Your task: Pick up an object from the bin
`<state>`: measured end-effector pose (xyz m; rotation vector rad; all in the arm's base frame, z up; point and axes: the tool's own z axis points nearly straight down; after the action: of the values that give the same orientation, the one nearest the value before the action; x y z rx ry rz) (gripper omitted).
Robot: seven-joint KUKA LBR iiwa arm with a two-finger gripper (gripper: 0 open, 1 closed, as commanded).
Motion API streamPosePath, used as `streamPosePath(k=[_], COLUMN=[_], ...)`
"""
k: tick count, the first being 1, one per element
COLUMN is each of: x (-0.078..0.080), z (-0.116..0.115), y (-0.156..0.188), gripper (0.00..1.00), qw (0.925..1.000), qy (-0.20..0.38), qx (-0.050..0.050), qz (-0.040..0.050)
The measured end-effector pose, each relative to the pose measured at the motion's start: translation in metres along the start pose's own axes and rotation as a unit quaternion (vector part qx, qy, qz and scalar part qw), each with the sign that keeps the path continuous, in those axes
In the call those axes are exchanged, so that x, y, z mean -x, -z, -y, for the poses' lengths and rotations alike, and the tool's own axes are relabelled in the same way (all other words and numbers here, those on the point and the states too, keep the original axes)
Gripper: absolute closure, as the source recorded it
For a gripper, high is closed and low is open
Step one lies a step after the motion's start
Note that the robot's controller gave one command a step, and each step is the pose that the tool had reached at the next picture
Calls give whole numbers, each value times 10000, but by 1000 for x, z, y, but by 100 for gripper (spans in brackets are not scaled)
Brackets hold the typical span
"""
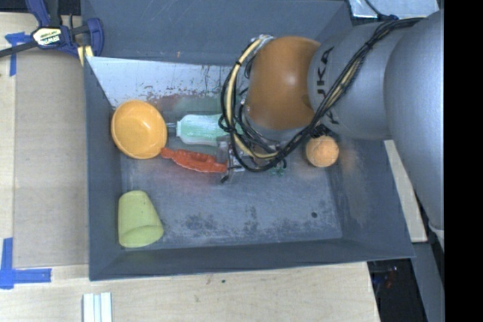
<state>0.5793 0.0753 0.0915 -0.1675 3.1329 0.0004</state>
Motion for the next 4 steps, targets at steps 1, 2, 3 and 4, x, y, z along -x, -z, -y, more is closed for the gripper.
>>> streamPosePath(k=[1, 2, 3, 4], x=[0, -2, 20, 11], z=[0, 1, 15, 14], y=[0, 7, 6, 98], gripper=[100, 100, 100, 100], qw=[10000, 10000, 9996, 9999], qy=[1, -4, 287, 162], qx=[0, 1, 6, 2], qz=[0, -35, -60, -17])
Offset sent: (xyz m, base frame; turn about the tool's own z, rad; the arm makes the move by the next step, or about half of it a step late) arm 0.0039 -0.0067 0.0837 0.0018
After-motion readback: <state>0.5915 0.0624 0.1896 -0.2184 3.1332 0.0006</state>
